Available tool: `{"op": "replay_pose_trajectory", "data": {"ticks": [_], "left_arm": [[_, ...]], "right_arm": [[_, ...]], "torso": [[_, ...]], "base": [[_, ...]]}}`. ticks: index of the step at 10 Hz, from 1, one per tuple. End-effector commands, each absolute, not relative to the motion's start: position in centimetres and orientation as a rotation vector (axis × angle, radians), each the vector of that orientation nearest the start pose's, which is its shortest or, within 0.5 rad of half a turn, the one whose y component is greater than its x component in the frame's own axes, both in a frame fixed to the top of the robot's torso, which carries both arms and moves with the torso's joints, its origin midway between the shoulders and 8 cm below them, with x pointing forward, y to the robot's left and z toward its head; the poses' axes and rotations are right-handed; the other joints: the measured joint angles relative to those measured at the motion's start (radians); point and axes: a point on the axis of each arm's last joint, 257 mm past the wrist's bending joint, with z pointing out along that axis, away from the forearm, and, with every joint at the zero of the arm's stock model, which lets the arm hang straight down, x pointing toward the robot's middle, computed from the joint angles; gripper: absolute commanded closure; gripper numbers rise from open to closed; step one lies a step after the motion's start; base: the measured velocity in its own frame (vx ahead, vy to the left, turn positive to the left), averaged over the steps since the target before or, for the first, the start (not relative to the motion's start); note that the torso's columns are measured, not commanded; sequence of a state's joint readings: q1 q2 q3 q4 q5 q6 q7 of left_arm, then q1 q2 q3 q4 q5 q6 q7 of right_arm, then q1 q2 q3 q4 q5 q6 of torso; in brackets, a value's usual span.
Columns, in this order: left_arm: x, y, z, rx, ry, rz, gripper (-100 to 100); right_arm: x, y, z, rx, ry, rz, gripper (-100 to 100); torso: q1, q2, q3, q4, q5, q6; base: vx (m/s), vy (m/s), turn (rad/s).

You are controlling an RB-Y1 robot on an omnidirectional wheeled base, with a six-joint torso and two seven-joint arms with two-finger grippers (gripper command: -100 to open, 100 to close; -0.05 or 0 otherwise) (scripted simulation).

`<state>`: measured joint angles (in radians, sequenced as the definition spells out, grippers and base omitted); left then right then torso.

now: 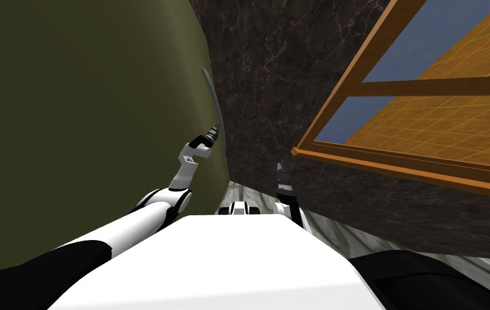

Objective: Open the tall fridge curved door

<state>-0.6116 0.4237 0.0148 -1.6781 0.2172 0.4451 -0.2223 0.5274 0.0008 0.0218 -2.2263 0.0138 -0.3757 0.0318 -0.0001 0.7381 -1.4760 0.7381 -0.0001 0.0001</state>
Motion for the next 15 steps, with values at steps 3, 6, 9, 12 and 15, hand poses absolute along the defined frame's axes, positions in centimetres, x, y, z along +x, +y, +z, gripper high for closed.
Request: {"op": "replay_pose_trajectory", "data": {"ticks": [3, 6, 9, 12, 15], "left_arm": [[66.3, 23.5, 10.7, -0.675, 1.31, -0.977, -100], [66.9, 23.8, 11.1, -0.69, 1.337, -0.944, -100], [67.9, 24.6, 12.0, -0.709, 1.379, -0.883, -100], [68.5, 25.3, 12.8, -0.725, 1.419, -0.828, -100], [69.0, 26.1, 14.1, -0.737, 1.466, -0.759, -100]], "right_arm": [[37.0, -28.0, -3.5, 0.802, 0.768, 1.226, 0], [37.0, -28.0, -3.5, 0.802, 0.768, 1.226, 0], [37.0, -28.0, -3.5, 0.802, 0.768, 1.226, 0], [37.0, -28.0, -3.5, 0.802, 0.768, 1.226, 0], [37.0, -28.0, -3.5, 0.802, 0.768, 1.226, 0]], "torso": [[0.0, 0.0, 0.0, 0.0, 0.0, 0.0], [0.0, 0.0, 0.0, 0.0, 0.0, 0.0], [0.0, 0.0, 0.0, 0.0, 0.0, 0.0], [0.0, 0.0, 0.0, 0.0, 0.0, 0.0], [0.0, 0.0, 0.0, 0.0, 0.0, 0.0]], "base": [[-0.003, 0.012, -0.056], [-0.001, 0.011, -0.038], [-0.002, 0.015, -0.063], [-0.002, 0.015, -0.055], [-0.003, 0.015, -0.067]]}}
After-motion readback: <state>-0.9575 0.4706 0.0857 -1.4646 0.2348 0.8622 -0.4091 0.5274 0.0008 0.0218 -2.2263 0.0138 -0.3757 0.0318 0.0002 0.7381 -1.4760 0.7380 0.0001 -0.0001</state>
